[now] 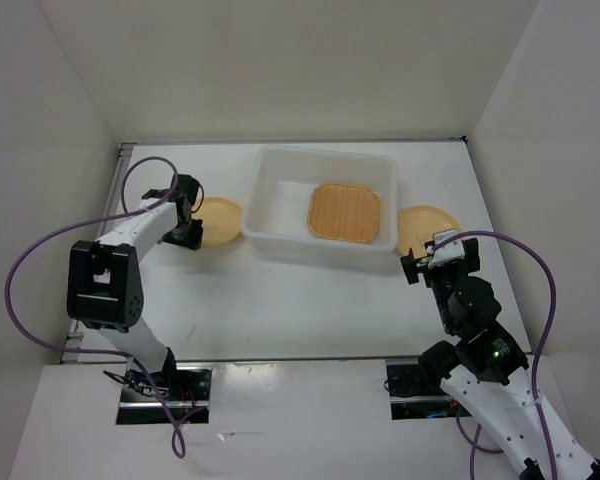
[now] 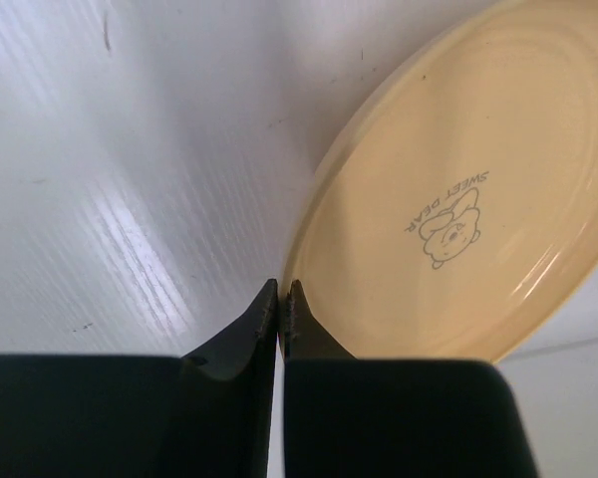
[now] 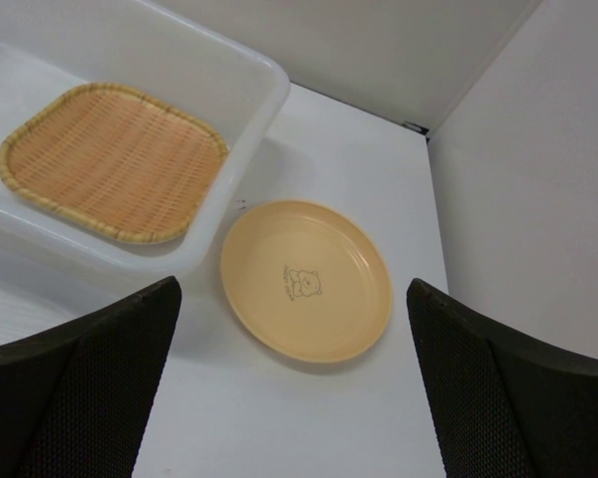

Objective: Place the mixed dishes into the plastic bin

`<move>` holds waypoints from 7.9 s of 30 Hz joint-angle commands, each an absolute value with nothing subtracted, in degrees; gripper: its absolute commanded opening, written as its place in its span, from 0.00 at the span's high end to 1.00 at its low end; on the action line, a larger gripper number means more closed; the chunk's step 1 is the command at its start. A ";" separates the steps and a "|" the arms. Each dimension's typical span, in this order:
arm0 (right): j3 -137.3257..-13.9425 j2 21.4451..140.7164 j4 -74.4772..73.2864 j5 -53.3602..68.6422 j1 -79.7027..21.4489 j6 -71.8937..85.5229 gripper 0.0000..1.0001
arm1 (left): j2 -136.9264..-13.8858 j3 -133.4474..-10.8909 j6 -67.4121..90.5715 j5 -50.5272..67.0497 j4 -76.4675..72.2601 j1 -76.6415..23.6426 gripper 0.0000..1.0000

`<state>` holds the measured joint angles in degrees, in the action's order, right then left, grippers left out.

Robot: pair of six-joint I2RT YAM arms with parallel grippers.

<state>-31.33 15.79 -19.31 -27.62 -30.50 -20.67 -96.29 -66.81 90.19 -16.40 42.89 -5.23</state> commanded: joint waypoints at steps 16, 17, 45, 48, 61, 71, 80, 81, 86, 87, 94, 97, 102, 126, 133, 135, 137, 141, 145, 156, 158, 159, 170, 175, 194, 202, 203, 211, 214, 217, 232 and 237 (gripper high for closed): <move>-30.85 15.64 -17.93 -27.33 -31.11 -20.83 0.02 | -90.44 -85.68 81.31 -23.83 48.96 -0.53 1.00; -30.85 15.64 -17.93 -27.33 -31.11 -20.83 0.02 | -90.44 -86.74 80.34 -22.69 47.39 -0.53 1.00; -30.85 15.64 -18.46 -28.48 -31.11 -20.83 0.02 | -148.10 -178.95 34.89 4.56 72.07 -23.99 1.00; -30.85 15.64 -18.46 -28.48 -31.11 -20.83 0.02 | -150.55 -179.56 34.89 4.05 74.35 -24.52 1.00; -30.85 15.64 -18.46 -28.48 -31.11 -20.83 0.02 | -158.63 -179.56 35.94 6.76 72.69 -29.97 1.00; -30.85 15.64 -18.46 -28.48 -31.11 -20.83 0.02 | -161.37 -179.56 35.95 5.71 72.69 -30.50 0.99; -30.85 15.64 -17.93 -28.48 -31.11 -20.31 0.02 | -161.37 -179.56 35.95 6.50 71.54 -30.50 0.25; -30.85 16.25 -17.93 -28.48 -31.11 -20.30 0.02 | -160.76 -179.56 35.95 5.02 71.54 -30.50 0.17; -31.63 19.33 -15.39 -33.65 -31.11 -17.58 0.02 | -152.52 -179.56 36.47 -1.48 71.54 -30.50 0.00; -32.42 20.03 -16.34 -33.66 -31.11 -17.58 0.02 | -150.84 -179.56 36.47 -2.80 71.02 -30.50 0.00; -50.26 43.40 -31.82 -29.27 -26.90 -14.06 0.02 | -129.05 -170.71 37.87 -33.40 74.62 -30.06 0.00; -56.58 50.76 -31.29 -24.72 -21.55 -14.85 0.02 | -122.80 -166.91 37.88 -37.61 74.62 -28.75 0.00; -74.05 69.49 -35.15 -7.96 -6.09 -12.05 0.02 | -116.65 -156.38 39.20 -42.53 74.62 -25.84 0.00; -59.68 82.35 -29.62 13.36 23.29 -26.18 0.02 | -77.87 -92.29 39.37 -21.45 49.56 -16.96 0.00; -63.71 94.19 -33.48 20.73 24.52 -24.79 0.08 | -77.34 -91.05 40.43 -17.93 50.10 -16.96 0.00; -66.34 96.93 -36.28 23.99 24.00 -24.09 0.09 | -77.34 -91.05 40.43 -17.93 50.10 -16.96 0.00; -66.88 99.75 -36.30 24.52 23.47 -22.60 0.11 | -77.87 -91.05 39.90 -17.93 50.10 -16.96 0.00; -67.41 100.28 -33.67 23.04 23.47 -20.75 0.11 | -78.57 -90.53 39.37 -18.46 50.10 -16.96 0.00; -67.94 100.28 -33.83 22.15 23.47 -20.74 0.11 | -79.10 -88.43 39.37 -17.93 47.55 -16.96 0.00; -66.27 99.23 -32.61 20.30 24.25 -20.21 0.15 | -82.26 -86.57 41.22 -16.87 43.86 -16.96 0.00; -65.74 100.45 -31.99 20.30 25.04 -20.21 0.15 | -82.79 -87.10 41.22 -16.87 43.86 -16.96 0.00; -65.74 100.46 -31.47 20.30 25.74 -20.21 0.16 | -82.79 -87.10 41.92 -16.87 43.34 -16.96 0.00; -69.96 109.24 -30.94 20.39 26.81 -18.11 0.51 | -80.34 -82.71 44.47 -16.87 42.80 -16.96 0.00; -71.10 107.94 -31.99 17.94 26.81 -15.30 0.97 | -79.80 -80.87 43.86 -17.40 42.80 -16.96 0.00; -83.93 83.14 -29.88 1.66 22.60 -1.06 1.00 | -79.80 -80.86 40.96 -15.82 42.80 -16.96 0.00; -92.46 85.25 -31.73 17.51 10.22 -4.56 1.00 | -77.87 -82.62 40.43 -19.42 46.49 -15.91 0.00; -91.59 85.25 -30.68 16.53 5.84 -5.35 1.00 | -77.18 -82.62 40.43 -19.42 46.49 -15.04 0.00; -89.74 96.49 -30.15 12.05 -2.37 -8.87 1.00 | -72.08 -81.21 41.48 -19.42 48.95 -10.55 0.00; -91.23 101.94 -30.15 10.11 -2.90 -10.45 1.00 | -70.14 -80.07 42.01 -19.42 50.19 -9.50 0.00; -91.15 104.06 -29.28 8.53 -4.65 -11.87 1.00 | -68.56 -79.37 42.01 -20.65 51.42 -8.79 0.00; -86.14 106.88 -25.93 -0.26 -9.23 -13.01 1.00 | -67.41 -78.22 42.02 -23.47 53.09 -5.37 0.00; -85.52 106.88 -25.40 -2.02 -9.23 -13.01 0.72 | -68.55 -78.74 40.26 -23.47 53.09 -3.52 0.00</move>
